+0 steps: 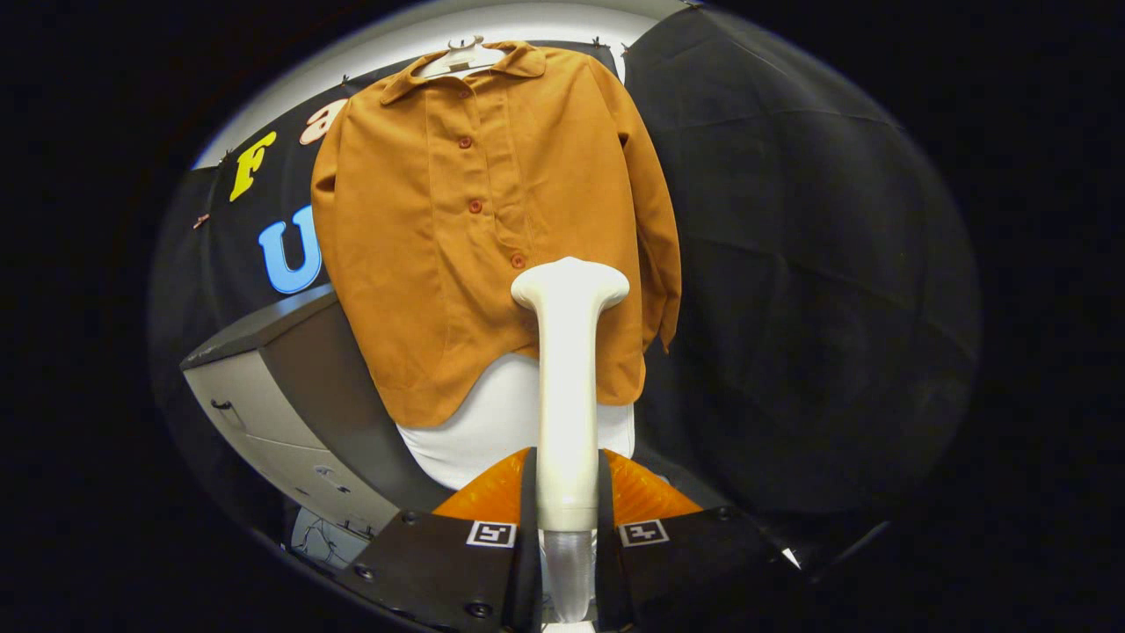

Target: Iron the clothes twice with a garment steamer, once on the left side and once on the right side.

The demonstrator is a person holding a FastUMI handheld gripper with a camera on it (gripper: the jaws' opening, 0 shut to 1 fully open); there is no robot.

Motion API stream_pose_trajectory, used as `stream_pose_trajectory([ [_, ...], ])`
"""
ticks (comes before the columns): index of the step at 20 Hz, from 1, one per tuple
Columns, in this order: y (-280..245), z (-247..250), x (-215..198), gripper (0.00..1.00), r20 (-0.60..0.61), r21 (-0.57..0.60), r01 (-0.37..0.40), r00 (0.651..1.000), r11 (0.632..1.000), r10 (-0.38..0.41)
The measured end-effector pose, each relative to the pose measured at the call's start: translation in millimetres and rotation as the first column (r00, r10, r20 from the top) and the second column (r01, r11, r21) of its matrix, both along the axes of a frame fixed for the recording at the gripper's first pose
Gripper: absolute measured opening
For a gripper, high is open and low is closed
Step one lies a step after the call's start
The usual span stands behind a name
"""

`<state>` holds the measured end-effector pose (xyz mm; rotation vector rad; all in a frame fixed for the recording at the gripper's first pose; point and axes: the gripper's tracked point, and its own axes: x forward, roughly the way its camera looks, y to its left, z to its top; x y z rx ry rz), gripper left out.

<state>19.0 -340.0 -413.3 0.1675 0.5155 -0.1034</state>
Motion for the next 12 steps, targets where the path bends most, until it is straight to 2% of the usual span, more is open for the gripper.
stream_pose_trajectory([
  [3, 8.4, -15.5, -25.5, 0.28, -0.058, -0.001, 0.012, 0.998, 1.000, -0.012],
  [7, 21.1, -5.6, -50.8, 0.28, -0.075, -0.008, 0.032, 0.997, 0.999, -0.033],
  [12, 36.4, 50.3, -55.6, 0.28, -0.002, -0.003, 0.064, 0.998, 0.998, -0.064],
])
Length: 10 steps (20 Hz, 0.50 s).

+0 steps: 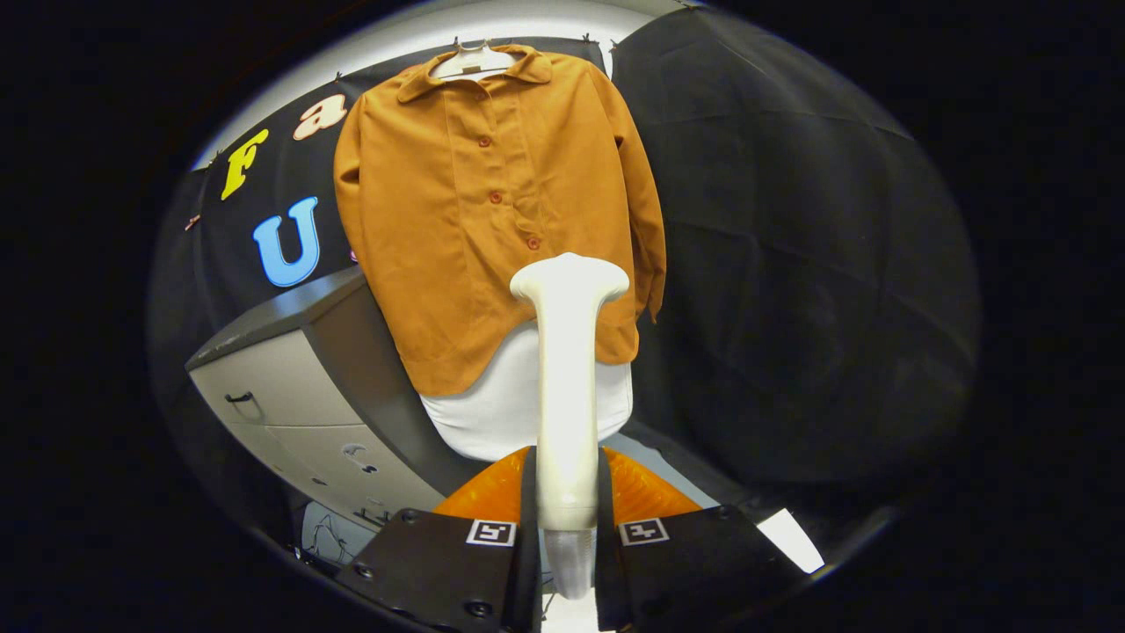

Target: Iron the clothes twice with a garment steamer, once on the left side and once on the right side.

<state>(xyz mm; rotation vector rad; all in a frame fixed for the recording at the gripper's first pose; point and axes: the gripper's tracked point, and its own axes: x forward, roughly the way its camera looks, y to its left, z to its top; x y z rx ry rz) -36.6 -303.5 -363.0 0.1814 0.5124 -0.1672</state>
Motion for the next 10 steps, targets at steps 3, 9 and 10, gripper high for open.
stream_pose_trajectory([
  [3, 12.5, 54.8, 9.5, 0.28, 0.087, -0.006, 0.004, 0.996, 1.000, -0.004],
  [9, 37.9, 150.9, 31.7, 0.27, 0.221, -0.054, -0.007, 0.975, 0.998, 0.019],
  [10, 42.5, 163.7, 35.4, 0.27, 0.239, -0.068, -0.007, 0.971, 0.998, 0.023],
])
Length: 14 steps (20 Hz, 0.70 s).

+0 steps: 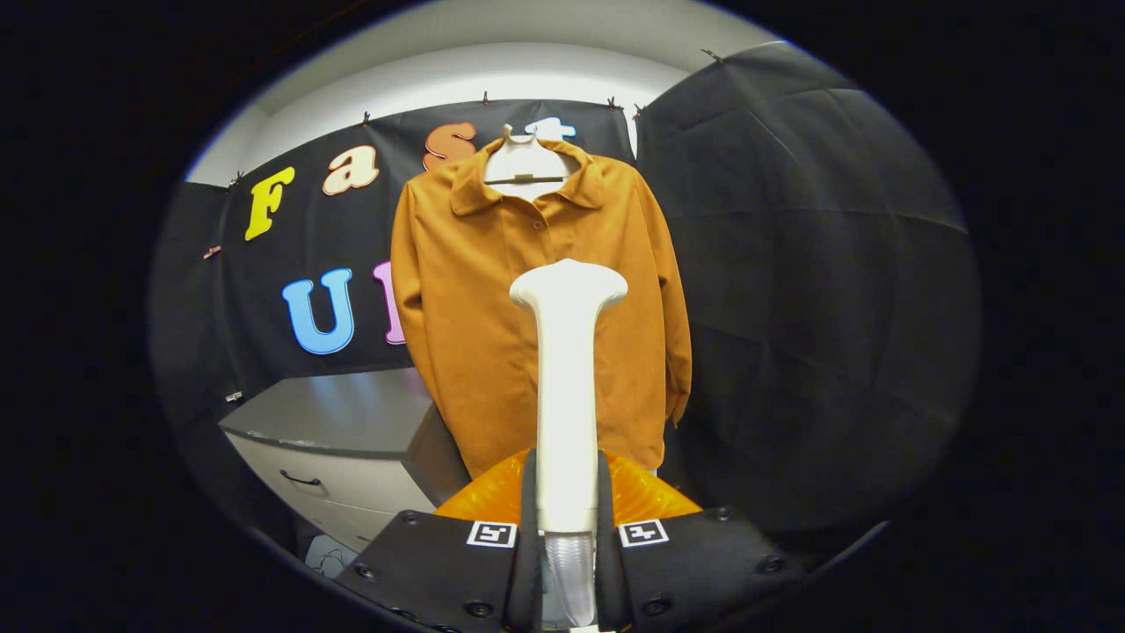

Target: Iron the clothes twice with a garment steamer, once on the left side and once on the right side.

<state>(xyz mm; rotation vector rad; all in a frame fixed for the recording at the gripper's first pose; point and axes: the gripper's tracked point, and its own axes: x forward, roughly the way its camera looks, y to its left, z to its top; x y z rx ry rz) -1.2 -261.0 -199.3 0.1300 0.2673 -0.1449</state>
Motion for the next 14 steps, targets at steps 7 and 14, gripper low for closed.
stream_pose_trajectory([
  [7, 49.9, 77.7, 34.5, 0.27, 0.086, -0.014, -0.012, 0.996, 1.000, 0.013],
  [14, 125.5, 137.3, 57.8, 0.27, 0.158, -0.005, -0.070, 0.985, 0.998, 0.070],
])
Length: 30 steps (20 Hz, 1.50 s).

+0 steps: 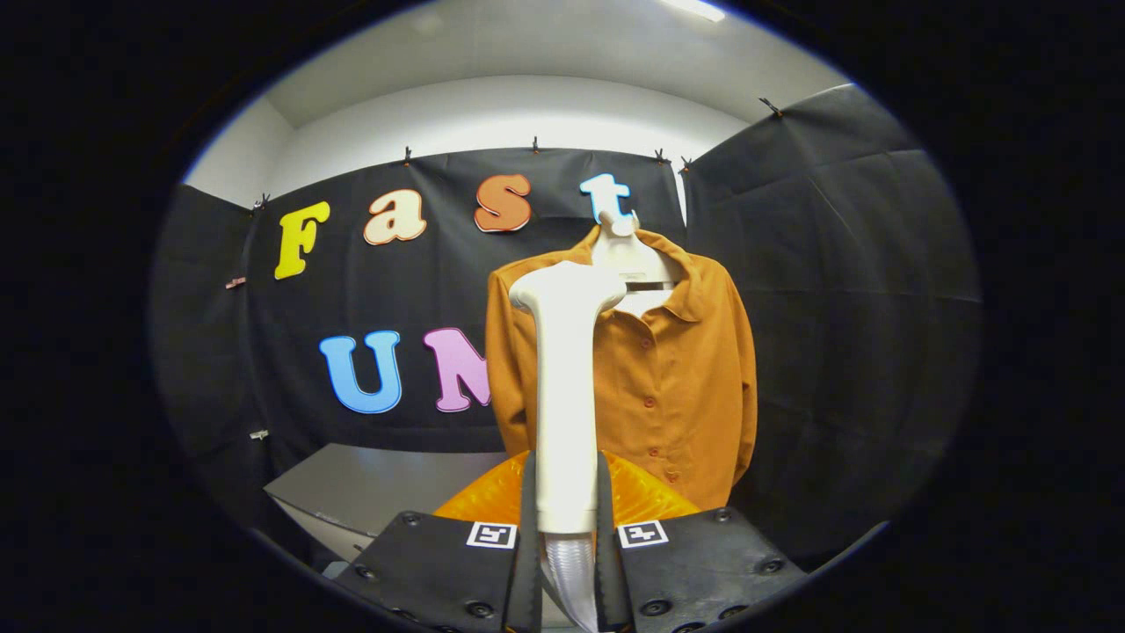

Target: Iron the clothes twice with a garment steamer, once on the left side and once on the right side.

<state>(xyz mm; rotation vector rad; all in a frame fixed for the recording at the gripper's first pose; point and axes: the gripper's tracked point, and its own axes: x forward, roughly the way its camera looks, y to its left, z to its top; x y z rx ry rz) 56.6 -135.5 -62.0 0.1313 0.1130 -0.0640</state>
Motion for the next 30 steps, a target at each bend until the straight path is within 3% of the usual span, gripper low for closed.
stream_pose_trajectory([
  [8, 91.6, 21.4, -3.8, 0.27, 0.019, 0.002, -0.082, 0.996, 0.997, 0.082],
  [15, 146.5, 17.6, -16.3, 0.27, 0.013, 0.005, -0.100, 0.995, 0.995, 0.100],
  [30, 165.2, 22.8, -33.2, 0.27, 0.022, -0.015, -0.089, 0.996, 0.996, 0.089],
])
